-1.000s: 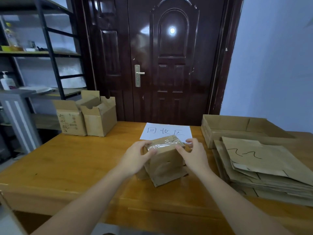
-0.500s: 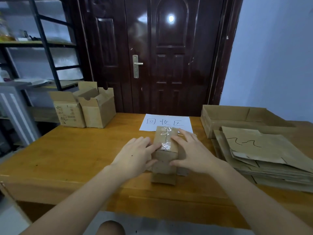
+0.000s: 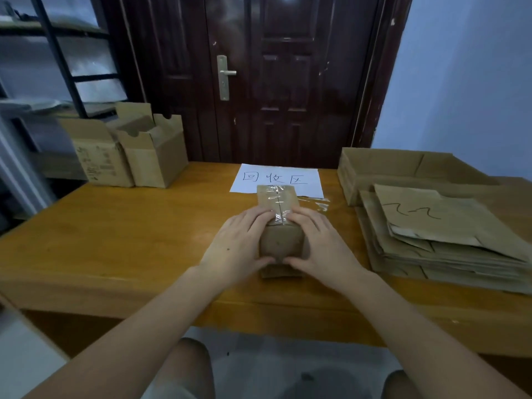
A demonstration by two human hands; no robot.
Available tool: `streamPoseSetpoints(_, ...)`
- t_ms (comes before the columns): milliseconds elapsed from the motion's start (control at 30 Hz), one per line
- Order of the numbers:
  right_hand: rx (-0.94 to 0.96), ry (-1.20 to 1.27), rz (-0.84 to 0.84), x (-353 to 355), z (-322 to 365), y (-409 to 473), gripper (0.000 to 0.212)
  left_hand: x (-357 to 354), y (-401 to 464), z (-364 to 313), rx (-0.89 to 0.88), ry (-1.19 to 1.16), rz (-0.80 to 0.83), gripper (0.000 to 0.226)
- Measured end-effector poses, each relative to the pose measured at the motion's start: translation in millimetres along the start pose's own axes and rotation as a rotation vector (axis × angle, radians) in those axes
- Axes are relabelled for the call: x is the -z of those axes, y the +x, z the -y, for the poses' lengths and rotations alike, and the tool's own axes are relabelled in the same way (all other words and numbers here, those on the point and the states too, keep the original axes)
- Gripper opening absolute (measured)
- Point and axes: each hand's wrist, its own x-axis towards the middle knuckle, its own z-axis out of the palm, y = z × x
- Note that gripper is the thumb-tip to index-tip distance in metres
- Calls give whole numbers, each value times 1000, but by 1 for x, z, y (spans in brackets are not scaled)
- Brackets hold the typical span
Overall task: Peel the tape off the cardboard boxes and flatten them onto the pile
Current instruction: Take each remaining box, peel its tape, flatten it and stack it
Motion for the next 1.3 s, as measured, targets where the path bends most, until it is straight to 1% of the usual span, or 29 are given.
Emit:
streamPoseSetpoints(100, -18, -8, -56, -7, 0, -1, 86, -8, -5, -2, 36, -67, -55, 92)
streamPoseSetpoints(200, -31, -2, -73, -9, -1, 0, 79, -14, -5, -4, 77, -82, -91, 87)
streamPoseSetpoints(400, -26, 29, -102, -13, -5, -1, 72, -19, -7, -3, 85, -95, -113, 82)
streamPoseSetpoints(600, -40, 43, -91, -14, -4, -2, 81, -16, -5, -3, 84, -105, -121, 72)
streamPoseSetpoints(800, -36, 51, -112, -16, -5, -1, 78, -19, -5, -4, 85, -115, -139, 62)
streamPoseSetpoints(1033, -45, 88, -153, -16, -3, 0, 63, -22, -5, -2, 90, -107, -145, 59)
streamPoseSetpoints(1300, -45, 91, -191, -15, -1, 2, 54, -22, -3, 0, 71, -56, -143, 53)
